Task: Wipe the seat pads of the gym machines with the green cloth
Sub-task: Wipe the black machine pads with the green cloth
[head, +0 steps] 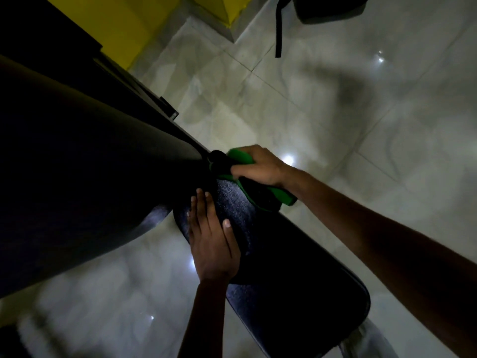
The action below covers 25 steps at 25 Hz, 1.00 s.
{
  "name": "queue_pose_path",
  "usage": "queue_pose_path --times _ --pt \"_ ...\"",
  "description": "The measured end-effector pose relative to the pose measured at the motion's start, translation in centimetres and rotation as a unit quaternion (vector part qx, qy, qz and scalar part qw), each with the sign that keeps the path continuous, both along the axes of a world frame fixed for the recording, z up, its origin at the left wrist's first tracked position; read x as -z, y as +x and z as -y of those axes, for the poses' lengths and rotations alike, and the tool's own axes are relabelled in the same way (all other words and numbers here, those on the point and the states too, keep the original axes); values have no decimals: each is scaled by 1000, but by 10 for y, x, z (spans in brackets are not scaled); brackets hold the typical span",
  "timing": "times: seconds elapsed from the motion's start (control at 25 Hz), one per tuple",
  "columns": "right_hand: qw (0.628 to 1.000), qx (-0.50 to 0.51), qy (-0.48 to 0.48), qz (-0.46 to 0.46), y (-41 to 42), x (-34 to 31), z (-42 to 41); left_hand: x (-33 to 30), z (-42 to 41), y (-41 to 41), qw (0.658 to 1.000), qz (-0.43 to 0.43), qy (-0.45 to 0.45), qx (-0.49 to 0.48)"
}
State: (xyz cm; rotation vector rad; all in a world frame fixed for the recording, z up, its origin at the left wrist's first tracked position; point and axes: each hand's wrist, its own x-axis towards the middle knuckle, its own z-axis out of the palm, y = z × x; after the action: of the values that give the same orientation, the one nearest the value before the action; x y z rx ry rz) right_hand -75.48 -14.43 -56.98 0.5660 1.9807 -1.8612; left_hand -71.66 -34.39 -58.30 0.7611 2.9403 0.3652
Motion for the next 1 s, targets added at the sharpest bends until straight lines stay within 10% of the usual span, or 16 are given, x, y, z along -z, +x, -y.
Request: queue_pose_path --times 0.48,1.0 --pt "998 44 48 11 53 -11 0 0 1 0 1000 8 -6 7" --pt "992 76 62 84 133 -33 1 -4 7 -4 935 -33 -41 351"
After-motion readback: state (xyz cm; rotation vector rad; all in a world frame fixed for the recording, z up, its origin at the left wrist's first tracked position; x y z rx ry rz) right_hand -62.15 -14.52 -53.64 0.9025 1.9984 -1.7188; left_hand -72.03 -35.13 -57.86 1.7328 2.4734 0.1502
